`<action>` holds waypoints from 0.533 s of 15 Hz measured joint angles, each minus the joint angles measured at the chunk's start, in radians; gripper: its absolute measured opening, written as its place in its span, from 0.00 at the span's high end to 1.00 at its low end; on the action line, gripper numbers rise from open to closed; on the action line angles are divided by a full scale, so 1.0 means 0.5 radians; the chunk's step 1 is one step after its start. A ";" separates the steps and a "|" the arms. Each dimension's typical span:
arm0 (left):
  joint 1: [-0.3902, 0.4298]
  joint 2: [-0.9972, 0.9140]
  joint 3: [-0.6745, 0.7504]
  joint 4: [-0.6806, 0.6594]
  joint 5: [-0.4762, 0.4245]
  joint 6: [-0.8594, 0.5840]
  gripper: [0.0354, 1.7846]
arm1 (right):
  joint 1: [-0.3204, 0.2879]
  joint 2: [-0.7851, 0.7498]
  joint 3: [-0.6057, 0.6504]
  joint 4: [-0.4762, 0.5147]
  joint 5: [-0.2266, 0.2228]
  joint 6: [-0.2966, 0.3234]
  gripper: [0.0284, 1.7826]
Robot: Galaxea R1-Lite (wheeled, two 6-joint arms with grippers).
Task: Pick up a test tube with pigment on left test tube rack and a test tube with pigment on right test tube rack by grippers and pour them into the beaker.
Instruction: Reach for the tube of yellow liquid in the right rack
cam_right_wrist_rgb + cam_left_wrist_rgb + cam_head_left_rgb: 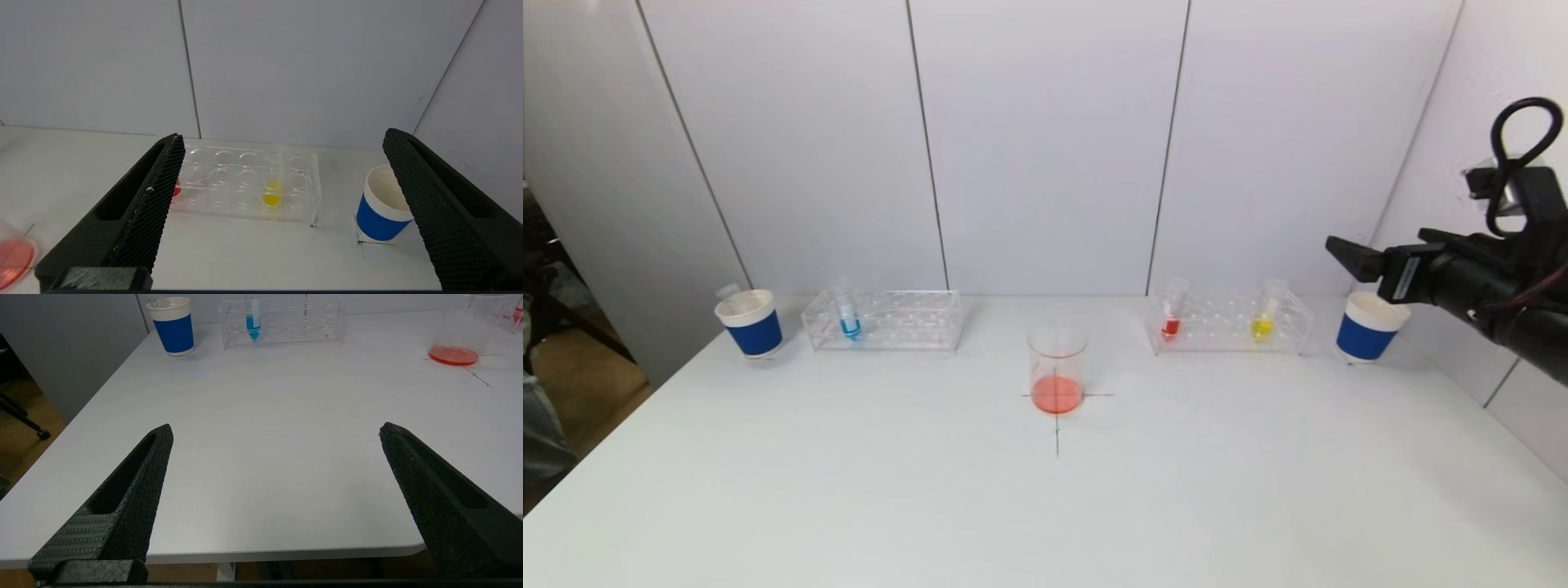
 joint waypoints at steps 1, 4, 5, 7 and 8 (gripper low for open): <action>0.000 0.000 0.000 0.000 0.000 0.000 0.01 | 0.000 0.107 0.008 -0.105 -0.016 0.001 0.01; 0.000 0.000 -0.001 0.000 0.000 0.001 0.01 | 0.004 0.411 0.016 -0.399 -0.063 0.004 0.01; 0.000 0.000 -0.001 0.000 0.000 0.000 0.01 | 0.010 0.497 0.012 -0.462 -0.080 0.006 0.01; 0.000 0.000 -0.001 0.000 0.001 0.001 0.01 | 0.018 0.662 -0.010 -0.571 -0.124 0.019 0.01; 0.000 0.000 -0.001 0.000 0.000 0.001 0.01 | 0.023 0.734 -0.029 -0.625 -0.158 0.034 0.01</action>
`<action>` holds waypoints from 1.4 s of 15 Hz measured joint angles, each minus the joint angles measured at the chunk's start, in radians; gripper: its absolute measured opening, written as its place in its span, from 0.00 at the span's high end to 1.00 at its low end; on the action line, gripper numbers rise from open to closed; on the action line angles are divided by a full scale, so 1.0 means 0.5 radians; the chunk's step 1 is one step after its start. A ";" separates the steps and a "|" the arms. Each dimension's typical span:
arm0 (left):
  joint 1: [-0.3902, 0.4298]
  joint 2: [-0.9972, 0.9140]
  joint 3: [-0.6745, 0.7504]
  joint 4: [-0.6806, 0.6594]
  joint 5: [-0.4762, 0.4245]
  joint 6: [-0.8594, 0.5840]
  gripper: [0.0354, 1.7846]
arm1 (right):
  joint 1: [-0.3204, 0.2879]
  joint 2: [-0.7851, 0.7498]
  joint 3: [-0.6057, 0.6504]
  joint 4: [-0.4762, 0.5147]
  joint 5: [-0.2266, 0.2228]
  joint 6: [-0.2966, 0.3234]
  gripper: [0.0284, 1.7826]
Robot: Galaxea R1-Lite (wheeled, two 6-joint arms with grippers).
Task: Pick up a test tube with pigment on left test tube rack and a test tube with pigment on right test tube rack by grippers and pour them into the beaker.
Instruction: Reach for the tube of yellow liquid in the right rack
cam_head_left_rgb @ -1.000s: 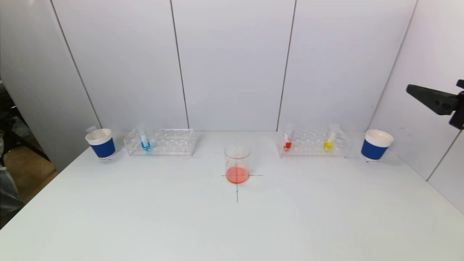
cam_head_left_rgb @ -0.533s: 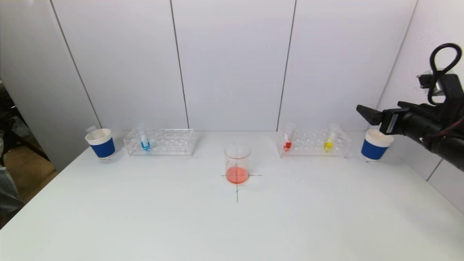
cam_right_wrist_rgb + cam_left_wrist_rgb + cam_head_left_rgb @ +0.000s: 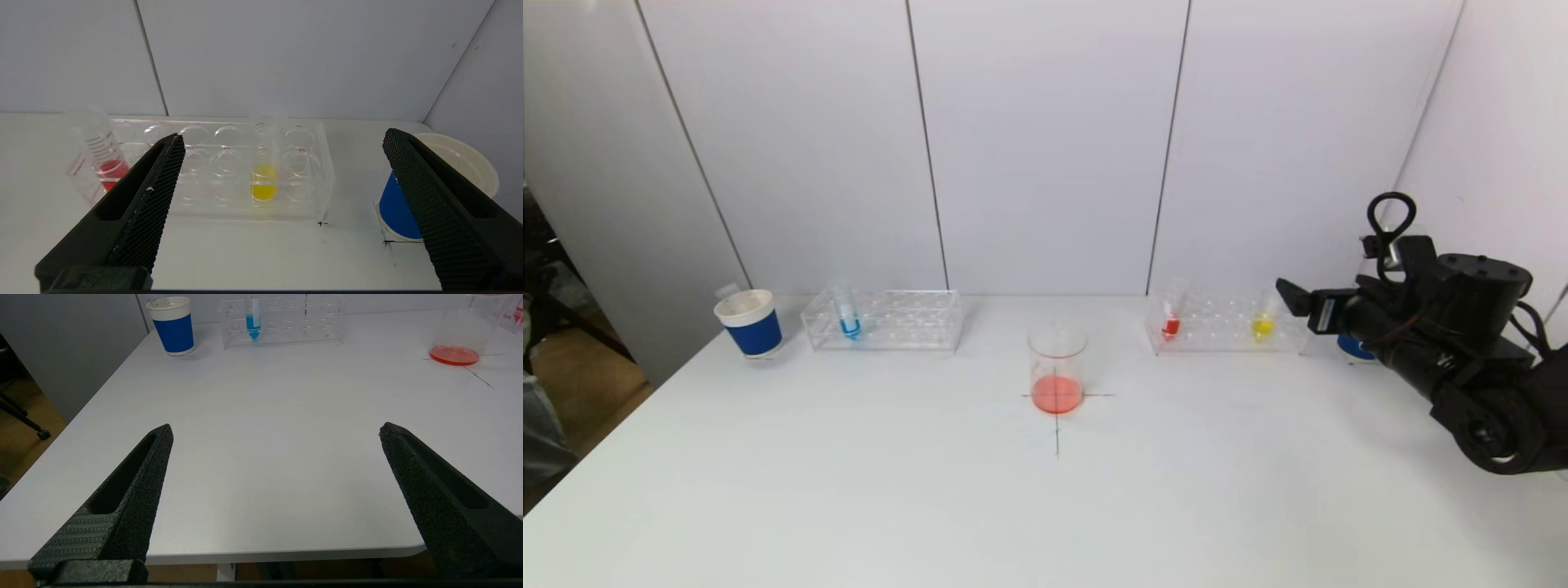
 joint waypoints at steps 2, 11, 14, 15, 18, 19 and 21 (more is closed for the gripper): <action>0.000 0.000 0.000 -0.001 0.000 -0.001 0.01 | 0.003 0.122 -0.044 -0.077 -0.030 0.013 0.01; 0.000 0.000 0.001 0.000 0.000 -0.001 0.01 | 0.001 0.494 -0.341 -0.084 -0.071 0.006 0.01; 0.000 0.000 0.001 0.000 0.000 0.000 0.01 | -0.002 0.566 -0.420 -0.082 -0.071 0.000 0.01; 0.000 0.000 0.001 0.000 0.001 -0.001 0.01 | -0.007 0.582 -0.437 -0.082 -0.070 0.000 0.01; 0.000 0.000 0.001 0.000 0.000 -0.001 0.01 | -0.014 0.618 -0.483 -0.077 -0.068 -0.002 0.01; 0.000 0.000 0.001 -0.001 0.001 0.000 0.01 | -0.018 0.629 -0.499 -0.076 -0.069 -0.003 0.01; 0.000 0.000 0.001 -0.001 0.000 0.001 0.01 | -0.020 0.644 -0.518 -0.073 -0.069 -0.004 0.01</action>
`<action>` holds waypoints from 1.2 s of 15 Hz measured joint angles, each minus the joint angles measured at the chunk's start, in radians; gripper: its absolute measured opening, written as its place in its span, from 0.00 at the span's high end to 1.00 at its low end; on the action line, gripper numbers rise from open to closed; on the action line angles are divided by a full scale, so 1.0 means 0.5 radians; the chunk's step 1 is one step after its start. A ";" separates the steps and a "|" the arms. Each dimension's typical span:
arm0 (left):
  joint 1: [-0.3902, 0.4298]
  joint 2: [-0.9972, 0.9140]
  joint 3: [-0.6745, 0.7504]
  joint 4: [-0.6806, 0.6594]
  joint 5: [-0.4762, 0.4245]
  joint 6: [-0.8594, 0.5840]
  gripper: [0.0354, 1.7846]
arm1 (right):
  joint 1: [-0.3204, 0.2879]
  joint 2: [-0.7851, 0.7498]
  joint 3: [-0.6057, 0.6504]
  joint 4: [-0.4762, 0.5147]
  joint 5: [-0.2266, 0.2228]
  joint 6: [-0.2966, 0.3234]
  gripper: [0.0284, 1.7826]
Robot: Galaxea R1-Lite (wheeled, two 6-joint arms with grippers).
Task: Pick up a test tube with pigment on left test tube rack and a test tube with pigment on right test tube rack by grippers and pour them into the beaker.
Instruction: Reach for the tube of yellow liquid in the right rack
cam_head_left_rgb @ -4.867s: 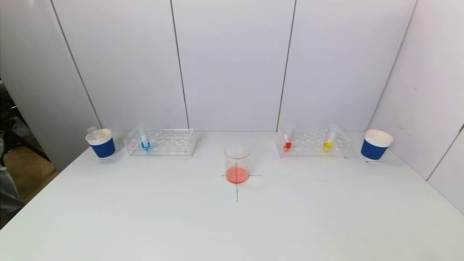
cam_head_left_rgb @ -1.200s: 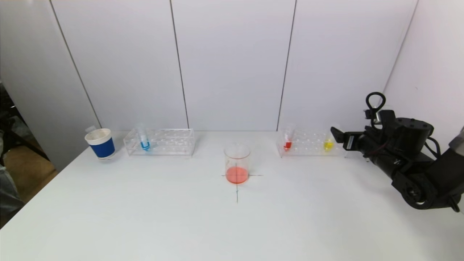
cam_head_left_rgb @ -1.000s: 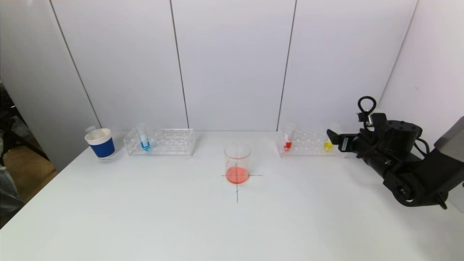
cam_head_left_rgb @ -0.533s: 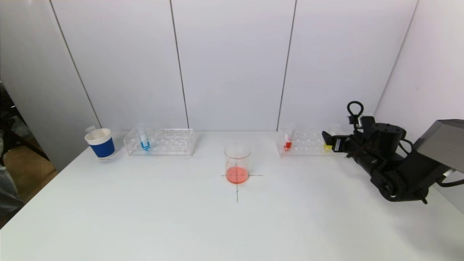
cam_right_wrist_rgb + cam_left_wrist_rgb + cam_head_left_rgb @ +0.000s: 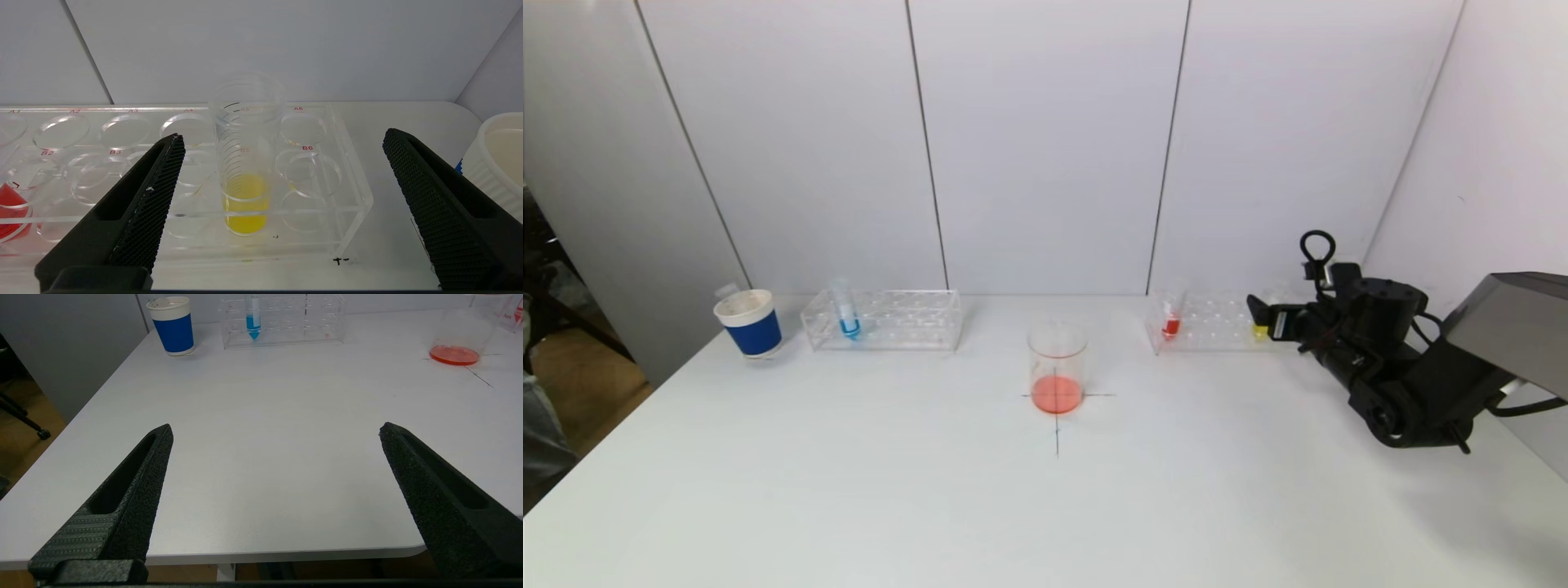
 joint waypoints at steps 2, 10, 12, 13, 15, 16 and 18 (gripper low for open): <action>0.000 0.000 -0.001 0.001 0.000 -0.001 0.01 | 0.000 0.006 -0.005 0.003 0.000 0.001 0.01; 0.000 0.000 0.000 0.001 0.000 -0.002 0.01 | 0.002 0.015 -0.023 -0.004 0.001 0.001 0.01; 0.000 0.000 0.000 0.001 0.000 -0.001 0.01 | 0.008 0.025 -0.044 0.002 0.001 -0.001 0.01; 0.000 0.000 0.000 0.001 0.000 -0.001 0.01 | 0.011 0.029 -0.052 0.001 0.001 -0.001 0.01; 0.000 0.000 0.000 0.001 0.000 -0.002 0.01 | 0.020 0.036 -0.071 0.005 0.000 -0.004 0.01; 0.000 0.000 0.000 0.001 0.000 -0.001 0.01 | 0.023 0.040 -0.078 0.006 0.000 -0.005 0.01; 0.000 0.000 0.000 0.001 0.000 -0.001 0.01 | 0.029 0.049 -0.095 0.008 0.000 -0.009 0.01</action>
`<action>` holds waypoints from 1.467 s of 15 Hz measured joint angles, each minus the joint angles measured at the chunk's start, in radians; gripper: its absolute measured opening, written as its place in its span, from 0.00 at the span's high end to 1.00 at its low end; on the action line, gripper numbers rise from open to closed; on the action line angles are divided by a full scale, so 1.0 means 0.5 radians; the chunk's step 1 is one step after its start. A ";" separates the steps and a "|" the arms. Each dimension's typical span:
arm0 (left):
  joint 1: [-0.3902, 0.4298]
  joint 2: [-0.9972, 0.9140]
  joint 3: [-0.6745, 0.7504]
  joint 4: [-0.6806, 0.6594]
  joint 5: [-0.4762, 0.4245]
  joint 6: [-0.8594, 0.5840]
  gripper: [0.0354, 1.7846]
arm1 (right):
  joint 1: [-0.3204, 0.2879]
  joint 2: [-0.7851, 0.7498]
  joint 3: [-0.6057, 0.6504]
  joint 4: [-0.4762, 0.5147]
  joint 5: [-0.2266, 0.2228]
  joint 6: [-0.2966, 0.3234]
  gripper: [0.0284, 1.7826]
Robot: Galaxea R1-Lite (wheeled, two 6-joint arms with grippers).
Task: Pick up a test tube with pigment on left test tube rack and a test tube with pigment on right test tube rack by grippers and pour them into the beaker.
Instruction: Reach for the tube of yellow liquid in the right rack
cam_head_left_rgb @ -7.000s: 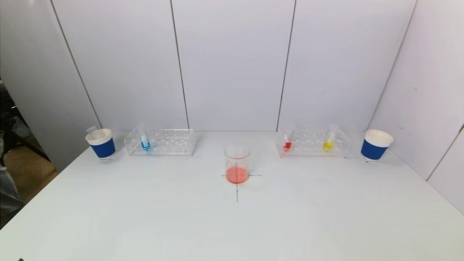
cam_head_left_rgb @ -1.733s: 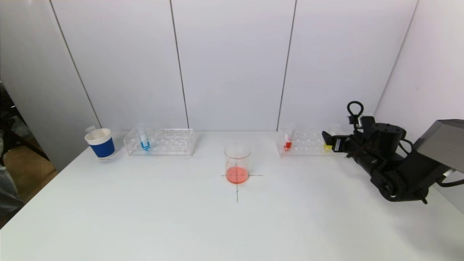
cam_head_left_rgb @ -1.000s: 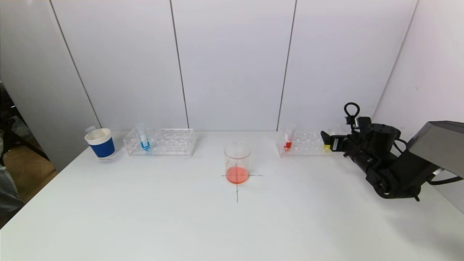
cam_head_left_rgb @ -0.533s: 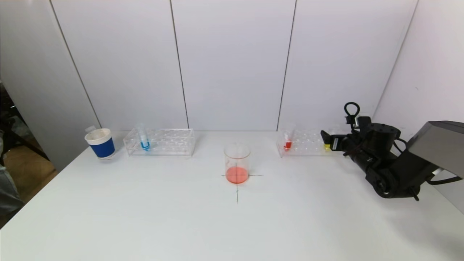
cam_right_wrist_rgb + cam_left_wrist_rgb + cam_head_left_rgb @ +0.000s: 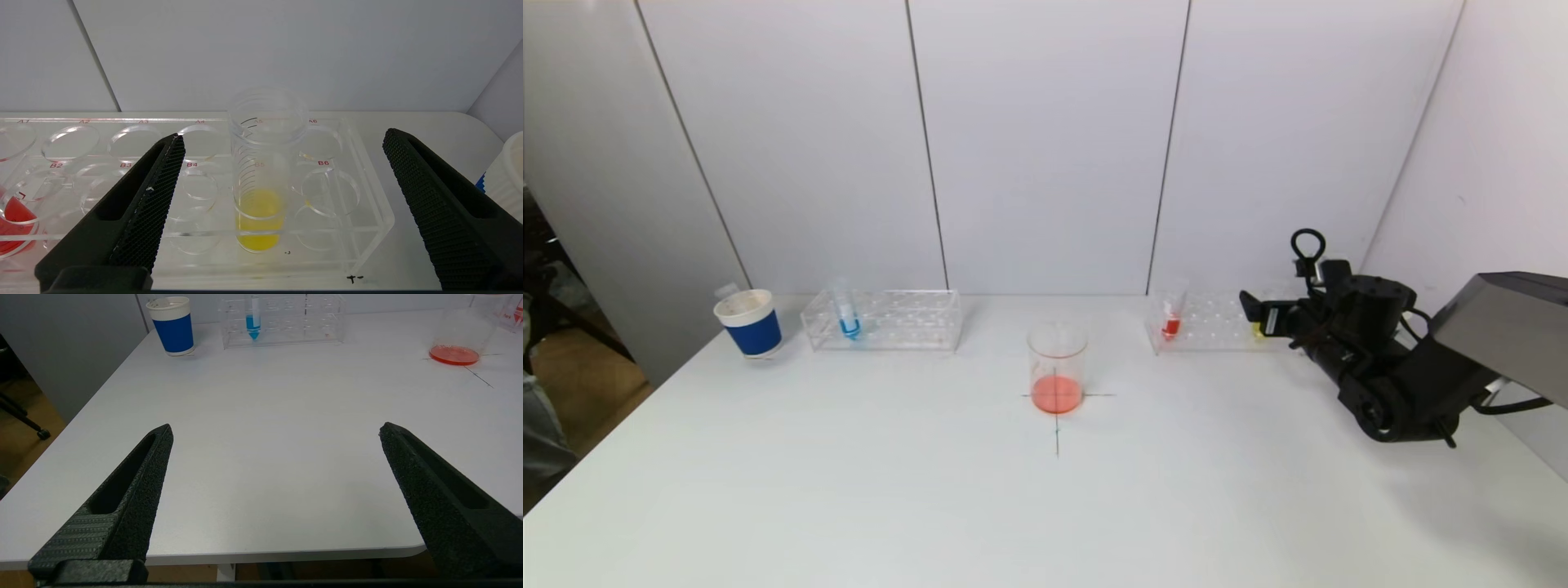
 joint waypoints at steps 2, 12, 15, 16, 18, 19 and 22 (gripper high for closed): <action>0.000 0.000 -0.001 0.000 0.000 -0.001 0.01 | 0.011 0.010 -0.010 -0.003 -0.003 0.000 0.01; 0.000 0.000 -0.001 0.000 0.001 0.000 0.01 | 0.024 0.020 -0.015 -0.004 -0.007 -0.006 0.01; 0.000 0.000 0.000 0.000 0.001 0.000 0.01 | 0.023 0.025 -0.025 -0.001 -0.008 -0.005 0.01; 0.000 0.000 0.000 0.000 0.001 0.000 0.01 | 0.023 0.028 -0.035 0.004 -0.008 -0.006 0.01; 0.000 0.000 0.000 0.000 0.001 -0.001 0.01 | 0.024 0.035 -0.048 0.006 -0.009 -0.011 0.01; 0.000 0.000 0.000 0.000 0.000 -0.001 0.01 | 0.023 0.039 -0.052 0.006 -0.010 -0.014 0.01; 0.000 0.000 0.000 0.000 0.000 0.000 0.01 | 0.021 0.043 -0.057 0.007 -0.010 -0.014 0.01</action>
